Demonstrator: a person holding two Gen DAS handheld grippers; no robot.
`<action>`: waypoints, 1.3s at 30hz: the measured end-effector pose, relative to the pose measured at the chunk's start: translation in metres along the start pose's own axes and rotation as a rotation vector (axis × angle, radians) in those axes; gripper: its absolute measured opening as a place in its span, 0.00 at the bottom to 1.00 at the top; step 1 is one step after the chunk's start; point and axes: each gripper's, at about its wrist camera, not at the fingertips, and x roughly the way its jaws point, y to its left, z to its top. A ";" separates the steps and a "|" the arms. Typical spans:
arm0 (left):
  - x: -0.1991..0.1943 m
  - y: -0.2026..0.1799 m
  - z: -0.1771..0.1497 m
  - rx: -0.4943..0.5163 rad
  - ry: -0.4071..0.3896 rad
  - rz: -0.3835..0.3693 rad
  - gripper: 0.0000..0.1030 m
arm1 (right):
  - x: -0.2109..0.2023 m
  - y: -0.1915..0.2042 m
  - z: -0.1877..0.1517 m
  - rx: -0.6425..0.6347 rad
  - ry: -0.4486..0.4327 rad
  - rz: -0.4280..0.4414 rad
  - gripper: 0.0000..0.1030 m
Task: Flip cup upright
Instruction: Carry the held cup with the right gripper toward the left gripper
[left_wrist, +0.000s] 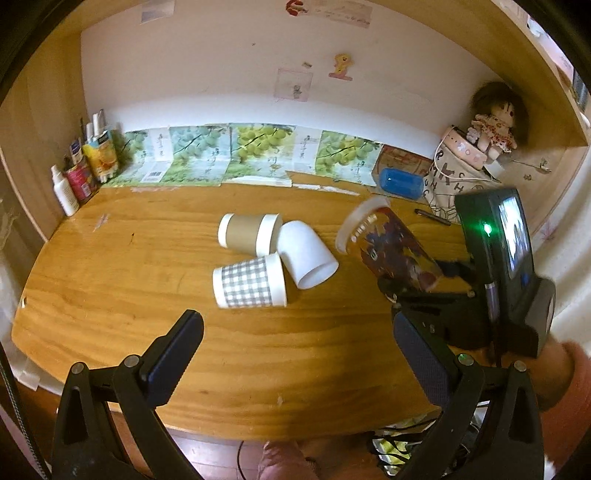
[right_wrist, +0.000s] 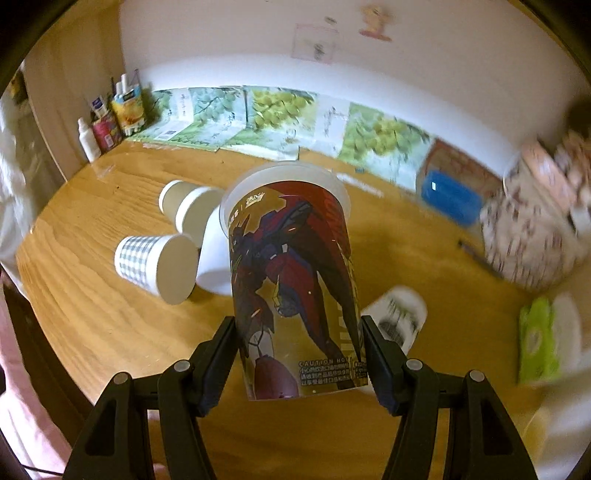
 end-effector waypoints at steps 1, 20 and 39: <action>-0.001 0.000 -0.002 -0.004 0.006 0.002 1.00 | 0.000 0.000 -0.007 0.021 0.004 0.008 0.63; -0.013 0.010 -0.016 0.013 0.019 0.110 1.00 | 0.011 0.013 -0.092 0.196 0.092 0.059 0.63; 0.027 0.011 0.009 0.071 0.135 0.091 1.00 | 0.033 0.012 -0.086 0.363 0.148 0.142 0.64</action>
